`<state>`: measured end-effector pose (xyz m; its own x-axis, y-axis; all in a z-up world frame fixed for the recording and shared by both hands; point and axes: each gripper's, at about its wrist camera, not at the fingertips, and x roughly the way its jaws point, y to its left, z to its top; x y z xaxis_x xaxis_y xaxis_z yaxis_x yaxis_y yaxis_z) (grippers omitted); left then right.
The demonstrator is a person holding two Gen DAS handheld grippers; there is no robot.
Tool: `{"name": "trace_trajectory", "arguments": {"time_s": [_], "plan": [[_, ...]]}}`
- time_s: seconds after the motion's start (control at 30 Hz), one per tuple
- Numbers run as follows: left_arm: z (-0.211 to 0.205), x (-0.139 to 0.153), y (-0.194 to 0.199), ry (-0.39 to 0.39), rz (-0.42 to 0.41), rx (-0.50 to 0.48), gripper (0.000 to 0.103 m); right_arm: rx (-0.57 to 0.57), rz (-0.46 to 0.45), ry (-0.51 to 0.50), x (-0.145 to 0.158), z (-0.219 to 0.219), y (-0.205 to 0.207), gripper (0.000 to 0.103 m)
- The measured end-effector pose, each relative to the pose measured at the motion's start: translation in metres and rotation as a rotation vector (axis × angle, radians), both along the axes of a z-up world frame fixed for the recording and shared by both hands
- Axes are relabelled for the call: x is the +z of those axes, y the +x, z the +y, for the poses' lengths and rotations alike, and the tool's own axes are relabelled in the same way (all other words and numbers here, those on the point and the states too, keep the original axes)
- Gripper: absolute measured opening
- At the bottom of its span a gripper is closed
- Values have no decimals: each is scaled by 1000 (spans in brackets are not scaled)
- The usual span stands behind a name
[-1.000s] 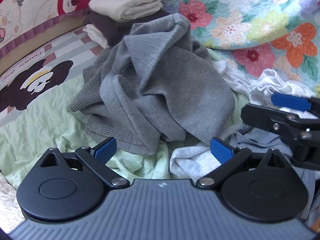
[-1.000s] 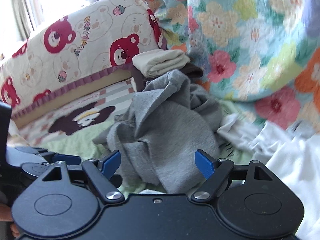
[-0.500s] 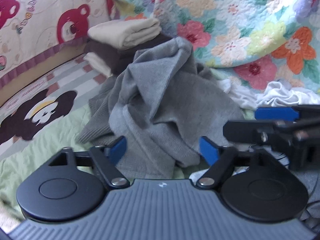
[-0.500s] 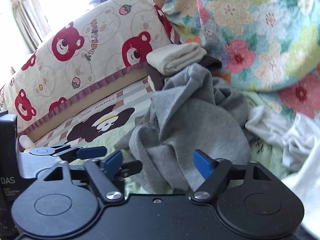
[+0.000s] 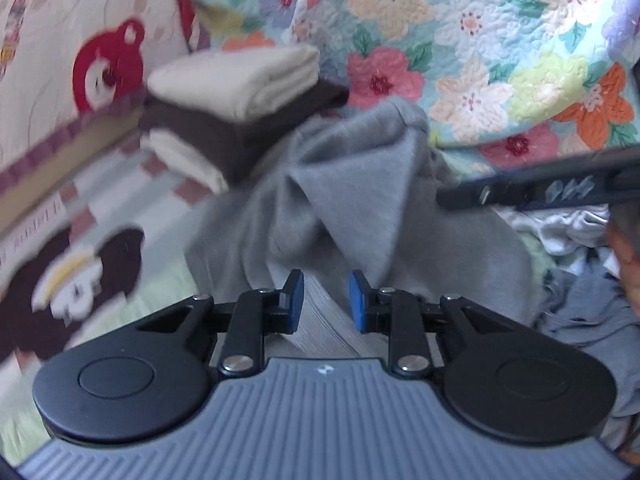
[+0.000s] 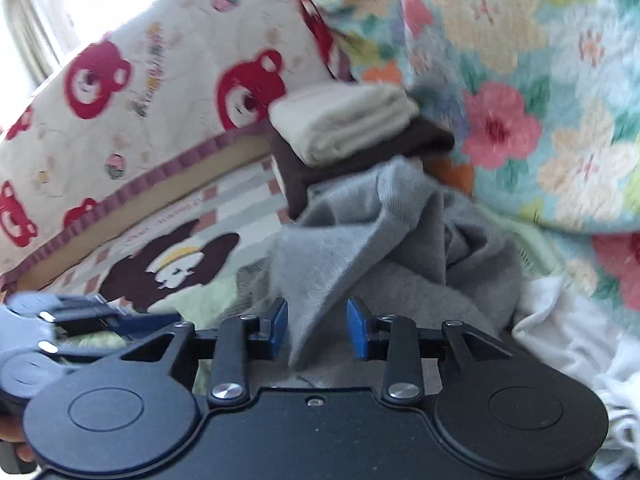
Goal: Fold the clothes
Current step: 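Grasp the grey sweater with the right gripper while the left gripper grasps it too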
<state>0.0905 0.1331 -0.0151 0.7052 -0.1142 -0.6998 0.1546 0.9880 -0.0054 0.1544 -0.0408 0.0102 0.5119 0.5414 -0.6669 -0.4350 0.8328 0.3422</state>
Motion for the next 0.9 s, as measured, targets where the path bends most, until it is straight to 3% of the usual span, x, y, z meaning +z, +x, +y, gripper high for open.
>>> {"name": "trace_trajectory", "arguments": {"time_s": [0.1,0.17,0.23,0.3,0.33,0.4,0.5,0.6,0.67,0.73,0.8,0.9], "plan": [[19,-1,7,2,-65,-9,26,-56,58,33,-21,7,20,39],[40,-8,6,-91,-91,6,34,-116,94,91,-32,7,32,41],[59,-18,6,-202,-95,42,40,-186,126,146,-43,6,45,63],[72,-26,12,-271,-40,97,41,-227,139,190,-54,8,55,65],[75,-26,14,-291,-31,106,41,-230,134,207,-57,10,59,50],[79,-26,17,-321,-21,118,46,-188,89,250,-54,17,55,8],[76,-22,15,-319,-57,72,53,-112,-10,389,-33,24,39,7],[75,-16,10,-374,-119,5,69,-36,-24,395,-6,43,24,7],[74,-14,9,-390,-144,-17,72,33,-44,406,12,55,13,7],[74,-13,10,-413,-156,-17,76,102,-64,407,27,66,2,7],[81,-12,10,-466,-157,3,89,163,-86,407,42,76,-7,7],[92,-11,12,-517,-145,47,95,267,-93,469,61,87,-17,7]]}}
